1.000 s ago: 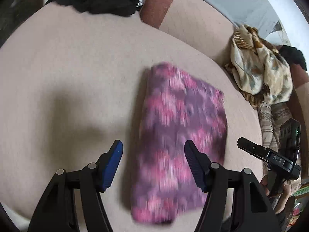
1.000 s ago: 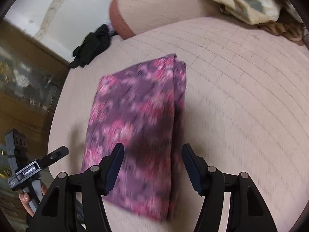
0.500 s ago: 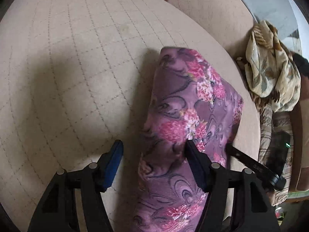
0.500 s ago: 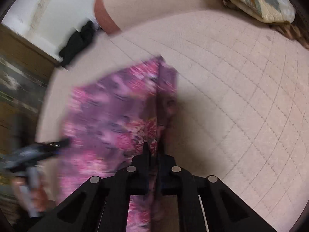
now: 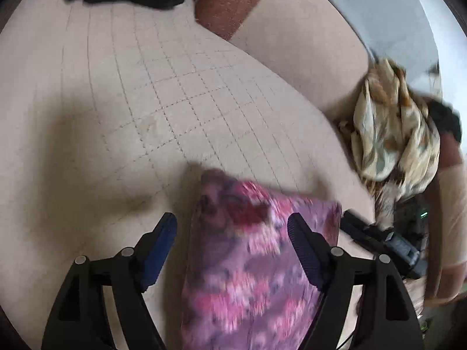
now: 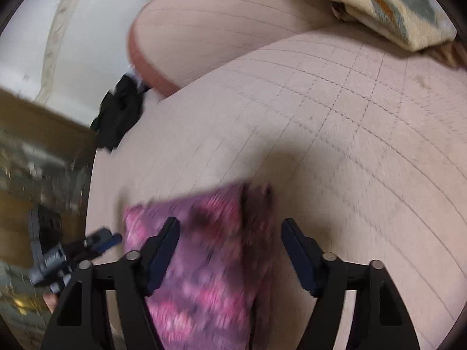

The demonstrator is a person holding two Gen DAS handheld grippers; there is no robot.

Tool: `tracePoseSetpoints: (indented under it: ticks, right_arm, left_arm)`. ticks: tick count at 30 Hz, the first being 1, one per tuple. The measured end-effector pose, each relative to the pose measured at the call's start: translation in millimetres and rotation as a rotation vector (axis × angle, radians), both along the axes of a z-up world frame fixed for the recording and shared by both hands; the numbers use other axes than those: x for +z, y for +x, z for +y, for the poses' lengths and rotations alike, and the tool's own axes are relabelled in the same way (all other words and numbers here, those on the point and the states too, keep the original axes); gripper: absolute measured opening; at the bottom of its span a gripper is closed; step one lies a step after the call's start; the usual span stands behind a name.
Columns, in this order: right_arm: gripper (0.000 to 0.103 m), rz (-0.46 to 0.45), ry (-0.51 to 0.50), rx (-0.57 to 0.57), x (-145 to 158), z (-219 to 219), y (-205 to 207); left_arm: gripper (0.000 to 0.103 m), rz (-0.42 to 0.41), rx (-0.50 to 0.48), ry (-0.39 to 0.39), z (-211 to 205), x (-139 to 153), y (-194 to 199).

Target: Fold small clothes

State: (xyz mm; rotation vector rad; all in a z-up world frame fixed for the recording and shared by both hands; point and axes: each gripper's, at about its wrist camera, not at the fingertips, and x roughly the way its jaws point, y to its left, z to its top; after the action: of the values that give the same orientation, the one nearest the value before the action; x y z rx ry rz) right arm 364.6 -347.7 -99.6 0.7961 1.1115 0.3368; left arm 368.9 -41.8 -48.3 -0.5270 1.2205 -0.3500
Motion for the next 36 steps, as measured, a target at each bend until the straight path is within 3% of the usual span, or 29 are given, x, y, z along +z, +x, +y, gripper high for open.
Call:
tracePoseSetpoints:
  ticks: [1,2,5,7,9,10,11,13,15,18,21,24,27,31,34,36]
  right_arm:
    - [0.053,0.012,0.026,0.020,-6.9,3.6,7.5]
    - [0.038,0.035,0.020,0.028,-17.5,5.9,10.5]
    - [0.020,0.009,0.034,0.028,-25.1,5.4,8.2]
    - [0.013,0.004,0.087,0.009,-25.1,-2.6,6.8]
    - [0.010,-0.054,0.070,0.014,-19.5,-8.8,5.7]
    - [0.010,-0.052,0.051,0.016,-24.1,-9.6,7.7]
    - [0.011,-0.001,0.105,-0.004,-42.9,-10.8,6.5]
    - [0.014,-0.017,0.122,-0.007,-41.0,-10.5,1.5]
    - [0.030,-0.009,0.067,-0.007,-17.7,-13.0,-12.4]
    - [0.034,-0.048,0.006,-0.008,21.5,-14.9,-49.9]
    - [0.038,-0.053,0.005,0.004,37.6,-7.0,-107.0]
    - [0.038,-0.042,0.017,0.014,31.4,13.9,-175.8]
    - [0.038,0.019,0.023,0.029,11.4,35.9,-213.8]
    - [0.038,0.072,-0.042,0.038,-0.4,49.4,-226.3]
    - [0.049,0.087,-0.043,0.034,-7.5,47.1,-229.9]
    - [0.049,0.076,-0.033,0.022,-8.3,43.9,-233.3]
  left_arm:
    - [0.077,0.047,0.003,-0.054,0.2,-15.1,5.8]
    - [0.063,0.081,-0.024,-0.089,-0.1,-25.3,9.3]
    - [0.039,0.098,-0.013,-0.151,6.4,-38.9,9.7]
    - [0.029,0.050,-0.025,-0.155,5.4,-26.8,6.8]
    - [0.029,-0.046,-0.041,-0.133,6.3,-17.2,5.4]
    - [0.029,-0.041,-0.049,-0.117,3.8,-22.0,7.7]
    - [0.033,-0.012,-0.046,-0.101,1.5,-31.9,9.1]
    - [0.041,0.000,-0.028,-0.091,0.5,-34.7,7.9]
    - [0.047,0.017,0.000,-0.038,3.0,-21.5,3.0]
    - [0.052,-0.078,0.047,0.077,12.3,13.9,-22.3]
    - [0.057,-0.161,0.078,0.177,28.5,37.0,-67.4]
    - [0.058,-0.114,0.067,0.159,36.3,33.6,-114.5]
    - [0.058,-0.055,0.039,0.116,33.0,14.3,-161.2]
    - [0.058,0.022,0.012,0.104,21.2,-18.1,-191.1]
    - [0.058,-0.008,-0.013,0.128,17.5,-20.1,-196.6]
    - [0.051,-0.020,-0.019,0.124,16.3,-19.2,-198.4]
